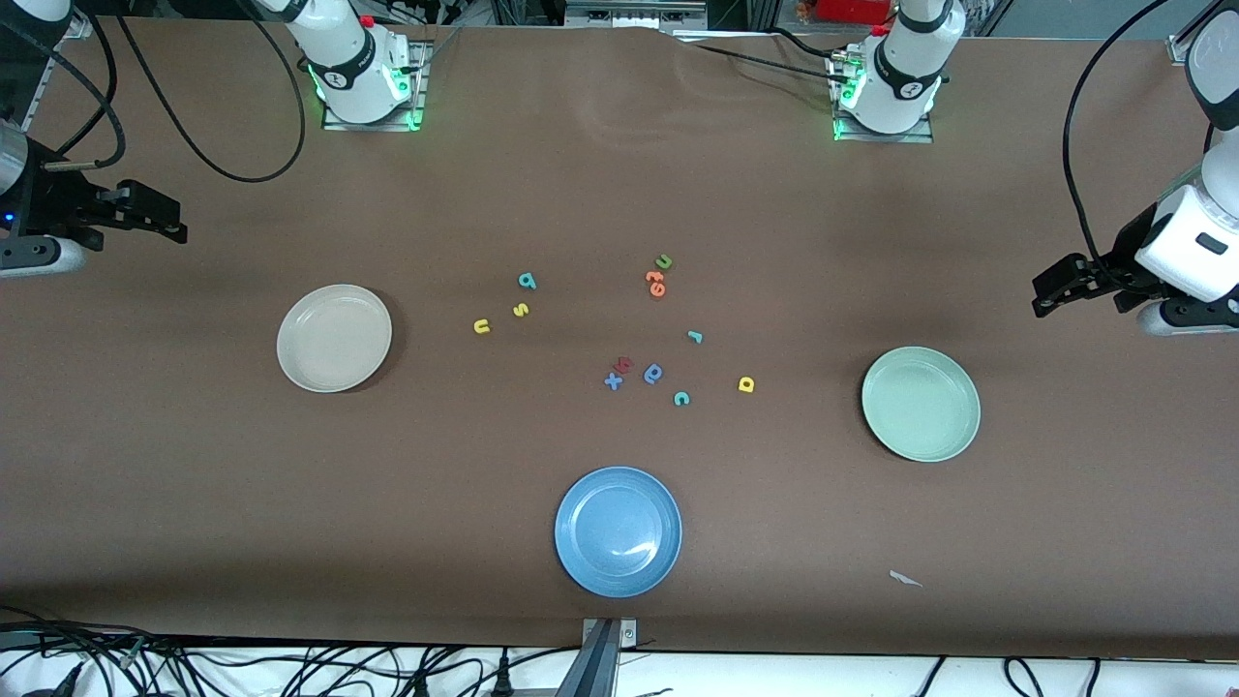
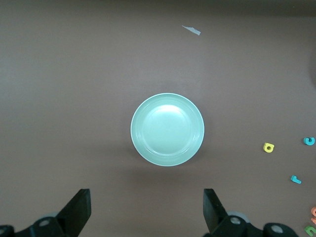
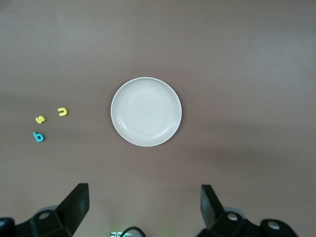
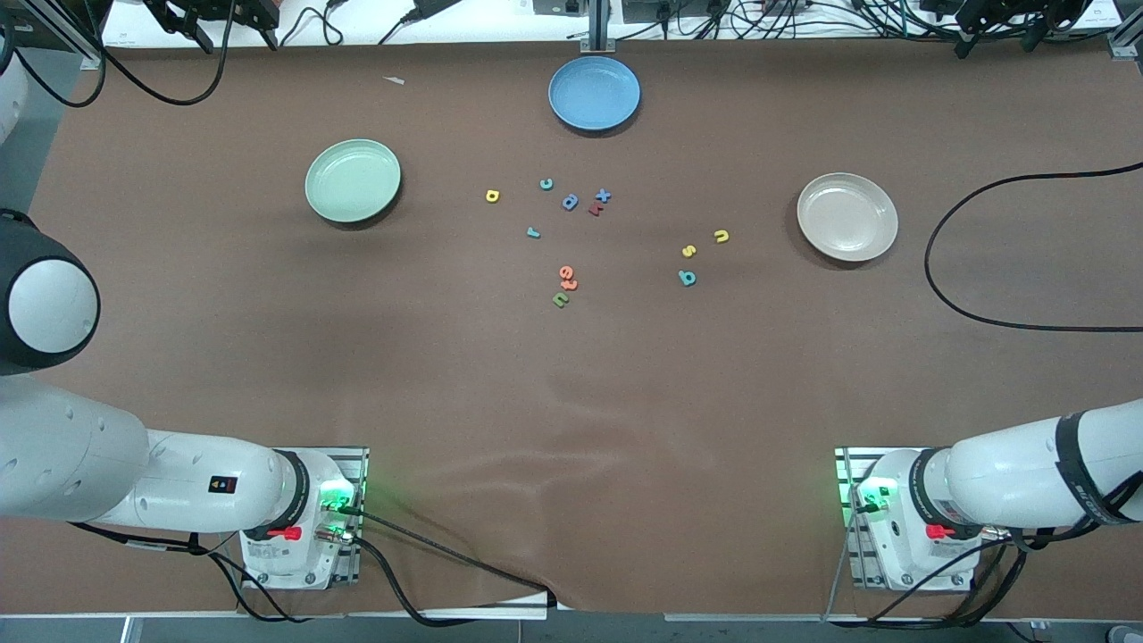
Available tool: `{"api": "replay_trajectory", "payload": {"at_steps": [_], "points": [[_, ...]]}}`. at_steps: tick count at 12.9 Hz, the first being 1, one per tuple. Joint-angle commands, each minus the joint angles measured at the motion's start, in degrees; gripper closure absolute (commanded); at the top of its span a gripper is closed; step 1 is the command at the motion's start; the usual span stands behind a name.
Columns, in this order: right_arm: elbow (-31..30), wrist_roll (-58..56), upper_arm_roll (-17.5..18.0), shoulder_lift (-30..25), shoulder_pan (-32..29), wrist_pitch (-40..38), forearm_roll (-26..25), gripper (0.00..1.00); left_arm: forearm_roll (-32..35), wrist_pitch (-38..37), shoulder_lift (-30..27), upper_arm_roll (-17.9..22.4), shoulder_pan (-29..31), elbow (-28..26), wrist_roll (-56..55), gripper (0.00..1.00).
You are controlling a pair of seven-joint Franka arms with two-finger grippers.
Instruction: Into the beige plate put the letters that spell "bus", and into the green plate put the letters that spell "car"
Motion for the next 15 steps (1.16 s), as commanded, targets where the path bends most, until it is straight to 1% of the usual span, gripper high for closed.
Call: {"api": "replay_trajectory", "payload": {"at_steps": [1,2,3,4,5,6,7,8,9,10,11,12,14,15], "points": [[0.24,0.58,-0.11,-0.24,0.02,-0.74,-0.43,0.0,1.48,-1.65,0.98,0.01,0.42,1.93,0.63,0.0],[0.24,0.58,-0.02,-0.24,0.02,-0.65,-0.43,0.0,1.48,-1.65,2.37,0.27,0.68,1.93,0.46,0.0],[0.24,0.58,-0.02,-0.32,0.02,-0.57,-0.43,0.0,0.7,-1.74,5.17,0.36,2.6,2.02,-0.42,0.0],[0.24,0.58,-0.02,-0.33,0.02,-0.3,-0.43,0.0,0.08,-1.65,6.5,0.27,2.71,2.02,-2.34,0.0],[0.24,0.58,-0.02,-0.33,0.02,-0.04,-0.34,0.0,-0.01,-1.65,7.12,0.1,2.53,2.02,-4.1,0.0],[0.24,0.58,-0.02,-0.24,0.02,0.05,-0.34,0.0,-0.19,-1.48,9.04,-0.51,2.18,2.19,-4.46,0.0],[0.24,0.58,-0.02,-0.24,0.02,0.05,-0.51,0.0,-1.58,-1.04,10.98,-1.82,0.96,2.19,-5.16,0.0],[0.24,0.58,-0.02,-0.24,0.02,0.05,-0.51,0.0,-2.73,-0.43,13.52,-2.19,-0.44,2.28,-7.35,0.0],[0.24,0.58,-0.02,-0.15,0.02,0.05,-0.34,0.0,-4.74,2.19,16.59,-2.19,-2.37,2.28,-10.15,0.0],[0.24,0.66,-0.02,-0.24,0.02,0.05,-0.25,0.0,-6.15,7.7,19.84,-2.28,-4.04,2.2,-11.4,0.0],[0.41,0.75,-0.02,-0.24,0.11,-0.04,-0.34,0.0,-6.69,12.97,22.83,-2.28,-7.11,2.11,-11.76,0.0],[0.41,0.84,0.07,-0.32,0.19,0.14,-0.34,0.0,-6.78,16.51,25.73,-2.19,-10.01,2.11,-12.55,0.0],[0.41,0.84,-0.02,0.55,0.02,0.31,-0.34,0.0,-7.04,23.46,29.0,-2.28,-14.23,2.02,-13.43,0.0],[0.41,0.75,0.07,1.42,0.28,0.49,-0.51,0.0,-7.04,24.79,30.32,-2.28,-16.0,2.11,-14.91,0.0]]}}
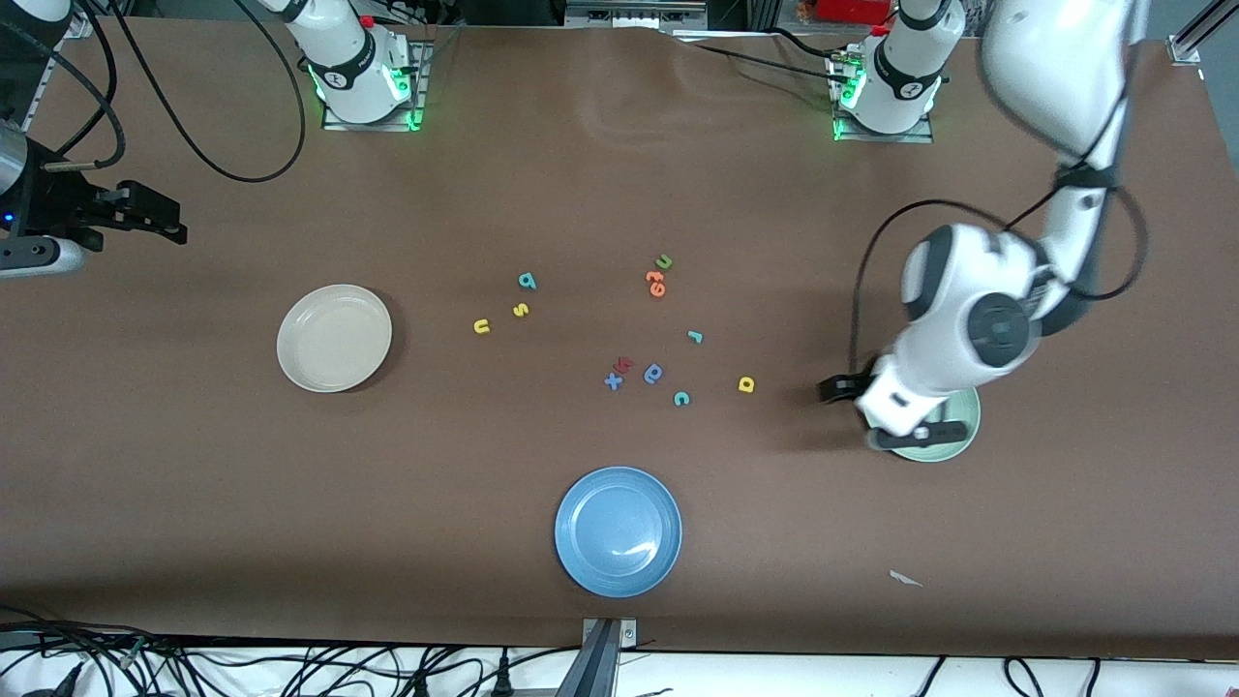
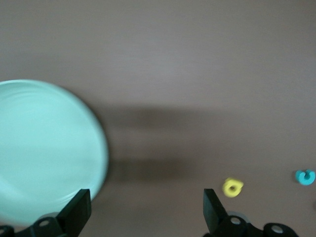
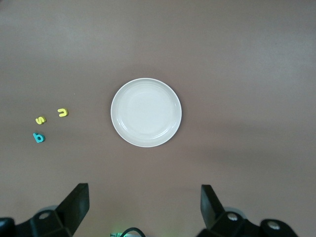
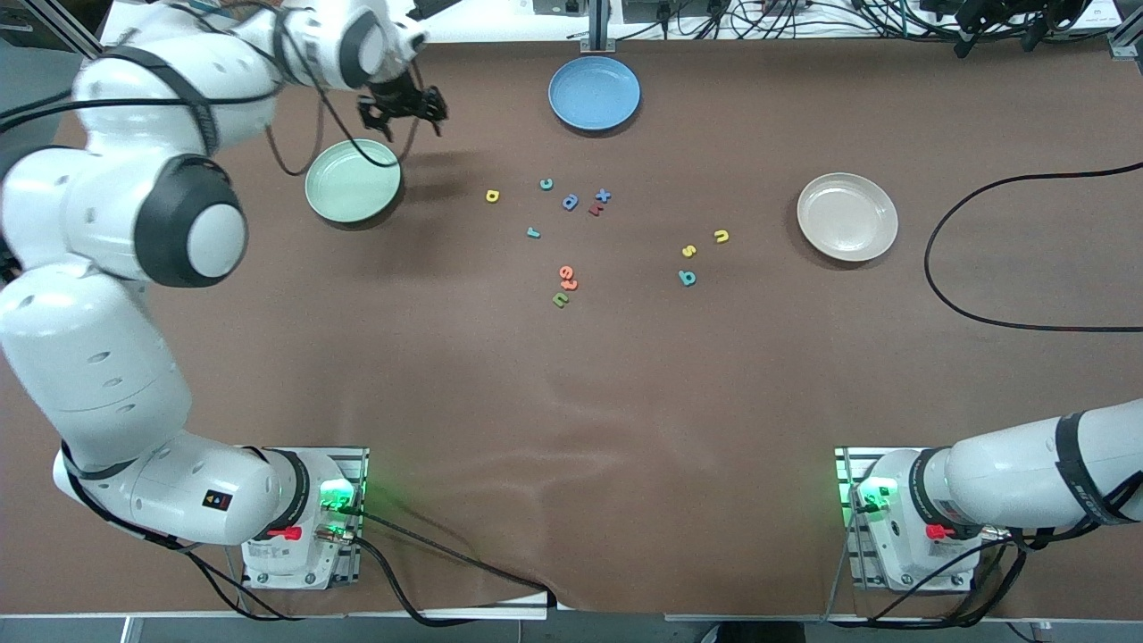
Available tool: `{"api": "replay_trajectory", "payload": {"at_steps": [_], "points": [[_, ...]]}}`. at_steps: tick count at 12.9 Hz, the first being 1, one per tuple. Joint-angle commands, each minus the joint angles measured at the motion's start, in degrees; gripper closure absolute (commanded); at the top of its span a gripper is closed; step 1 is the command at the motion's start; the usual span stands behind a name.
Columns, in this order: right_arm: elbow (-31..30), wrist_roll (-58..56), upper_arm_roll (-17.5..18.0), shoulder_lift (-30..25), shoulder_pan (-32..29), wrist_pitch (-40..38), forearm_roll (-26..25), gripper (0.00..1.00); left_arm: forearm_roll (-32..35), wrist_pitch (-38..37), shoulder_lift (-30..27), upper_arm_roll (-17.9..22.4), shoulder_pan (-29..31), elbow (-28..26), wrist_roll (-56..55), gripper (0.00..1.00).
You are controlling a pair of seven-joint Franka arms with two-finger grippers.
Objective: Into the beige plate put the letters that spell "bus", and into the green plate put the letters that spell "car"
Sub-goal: 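Move the left gripper down to the yellow letter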
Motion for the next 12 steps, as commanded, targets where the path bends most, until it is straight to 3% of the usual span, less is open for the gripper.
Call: {"api": "replay_trajectory", "payload": {"at_steps": [1,3,5,7,10,12], "points": [[0.49,0.74,0.24,1.56,0.52,0.48,-0.69,0.0,-0.81,2.04,3.25,0.8,-3.85,2.1,-2.36,0.0],[0.4,0.66,0.59,2.0,0.78,1.01,-0.6,0.0,-0.98,2.75,6.76,0.8,-7.09,2.37,-2.45,0.0],[0.58,1.1,1.3,4.54,2.71,3.19,-0.08,0.0,-0.81,9.05,8.8,0.8,-7.63,2.73,-3.76,0.02],[3.02,4.86,1.56,8.22,4.47,5.75,0.36,0.0,-0.9,9.96,10.2,0.8,-9.65,2.63,-4.38,0.02],[8.21,6.54,1.56,15.08,7.98,5.93,2.2,0.0,-0.81,11.36,10.82,0.8,-9.57,2.28,-4.12,0.11],[10.77,12.49,1.56,19.48,10.79,6.37,2.74,0.0,-0.81,11.37,10.82,0.8,-9.57,1.76,-3.95,0.25]]}}
